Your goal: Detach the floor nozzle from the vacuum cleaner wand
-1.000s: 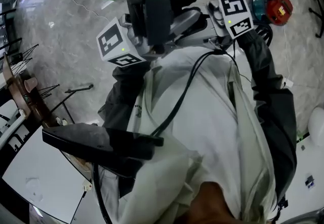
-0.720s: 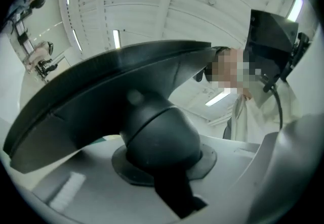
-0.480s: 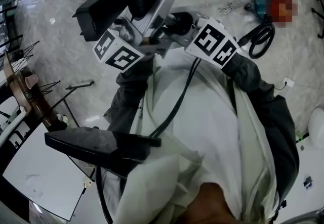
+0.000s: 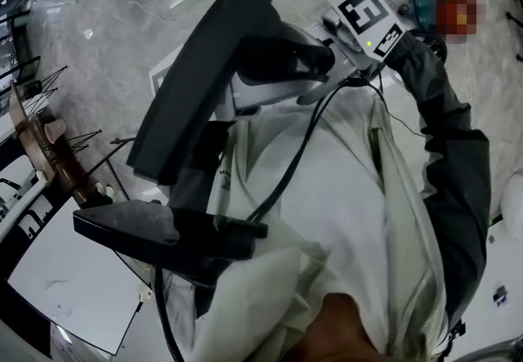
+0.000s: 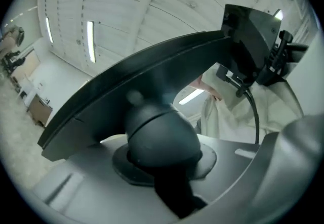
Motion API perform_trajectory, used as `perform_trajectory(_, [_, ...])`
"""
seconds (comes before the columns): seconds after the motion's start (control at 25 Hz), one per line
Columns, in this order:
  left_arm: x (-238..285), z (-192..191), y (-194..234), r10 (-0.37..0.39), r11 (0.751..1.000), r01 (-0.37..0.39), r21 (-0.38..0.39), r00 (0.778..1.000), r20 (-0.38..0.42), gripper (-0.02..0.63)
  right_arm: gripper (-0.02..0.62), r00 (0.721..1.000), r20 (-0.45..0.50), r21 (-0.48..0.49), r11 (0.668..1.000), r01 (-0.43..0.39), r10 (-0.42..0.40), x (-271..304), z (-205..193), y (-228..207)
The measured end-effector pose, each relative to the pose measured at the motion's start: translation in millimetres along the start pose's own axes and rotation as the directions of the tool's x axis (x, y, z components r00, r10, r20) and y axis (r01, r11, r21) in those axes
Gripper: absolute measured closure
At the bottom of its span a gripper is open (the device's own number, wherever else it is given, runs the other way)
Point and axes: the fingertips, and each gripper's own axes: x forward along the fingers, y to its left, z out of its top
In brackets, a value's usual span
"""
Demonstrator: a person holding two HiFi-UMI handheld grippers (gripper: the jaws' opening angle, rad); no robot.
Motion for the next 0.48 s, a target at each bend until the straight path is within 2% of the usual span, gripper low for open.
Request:
perform_trajectory(0.04, [2,1,-1,-0.003,1.000,0.003,-0.005,1.000,0.000,0.518,0.451,0.999,0.033,0.009,1.000,0.022,-0.023,-1,4,-4])
perform_trajectory(0.08, [5,1,-2,-0.008,1.000,0.008,-0.009,1.000,0.001,0.520,0.454,0.993,0.048,0.006,0.994,0.107,-0.107,-1,6,-12])
perform_trajectory(0.12, [7,2,-3,-0.013,1.000,0.013,-0.014,1.000,0.001,0.523,0.460,0.973,0.043,-0.011,0.974,0.228,-0.228,-1,6,-22])
perform_trajectory(0.16, [9,3,-5,-0.017,1.000,0.017,-0.017,1.000,0.001,0.523,0.465,0.935,0.026,-0.036,0.934,0.356,-0.355,-1,5,-31])
perform_trajectory(0.2, [12,4,-6,-0.020,1.000,0.020,-0.020,1.000,0.001,0.526,0.465,0.881,0.008,-0.059,0.879,0.473,-0.473,-3,3,-37])
perform_trajectory(0.24, [13,4,-6,-0.017,1.000,0.017,-0.023,1.000,0.001,0.528,0.465,0.812,-0.011,-0.072,0.810,0.582,-0.584,-8,2,-42])
perform_trajectory(0.28, [15,5,-4,-0.006,1.000,0.006,-0.026,1.000,0.000,0.529,0.463,0.722,-0.031,-0.080,0.722,0.687,-0.691,-16,0,-47])
perform_trajectory(0.32, [16,5,-1,0.017,0.999,-0.017,-0.028,1.000,-0.003,0.529,0.460,0.612,-0.057,-0.091,0.614,0.784,-0.789,-26,-1,-55])
perform_trajectory(0.36, [15,5,4,0.058,0.998,-0.058,-0.029,0.998,-0.006,0.529,0.457,0.489,-0.087,-0.109,0.496,0.861,-0.868,-37,-4,-63])
perform_trajectory(0.4, [14,4,12,0.114,0.993,-0.115,-0.030,0.993,-0.011,0.529,0.454,0.370,-0.117,-0.132,0.384,0.914,-0.922,-47,-7,-71])
perform_trajectory(0.44, [13,3,20,0.175,0.984,-0.176,-0.027,0.984,-0.020,0.532,0.448,0.270,-0.143,-0.154,0.290,0.944,-0.952,-55,-11,-78])
perform_trajectory(0.48, [13,1,26,0.222,0.975,-0.223,-0.017,0.974,-0.033,0.532,0.442,0.199,-0.161,-0.167,0.225,0.960,-0.967,-60,-13,-83])
